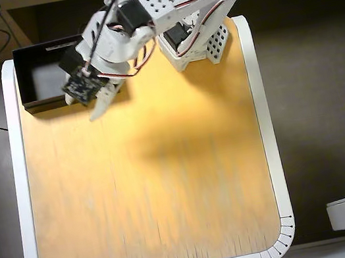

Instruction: Grasp a lego block and put it in the bin.

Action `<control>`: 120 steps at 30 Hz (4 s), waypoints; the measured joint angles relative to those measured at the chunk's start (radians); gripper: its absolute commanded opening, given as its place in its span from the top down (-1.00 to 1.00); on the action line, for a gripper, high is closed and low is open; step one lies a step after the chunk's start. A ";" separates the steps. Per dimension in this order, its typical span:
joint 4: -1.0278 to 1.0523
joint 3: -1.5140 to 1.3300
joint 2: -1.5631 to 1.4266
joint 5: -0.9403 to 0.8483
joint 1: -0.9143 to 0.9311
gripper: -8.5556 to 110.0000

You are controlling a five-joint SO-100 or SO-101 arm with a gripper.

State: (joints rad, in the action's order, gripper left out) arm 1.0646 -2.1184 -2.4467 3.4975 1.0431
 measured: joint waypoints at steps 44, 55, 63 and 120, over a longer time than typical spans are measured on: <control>-0.138 -0.635 -0.634 -0.169 -1.086 0.85; -0.140 -0.824 -0.752 -0.176 -1.094 0.85; -0.140 -0.896 -0.756 -0.175 -1.094 0.85; 0.252 -0.899 -0.756 -0.403 -1.094 0.85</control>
State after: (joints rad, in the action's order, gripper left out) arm 1.3162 -3.0173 -3.2030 3.0940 -0.0506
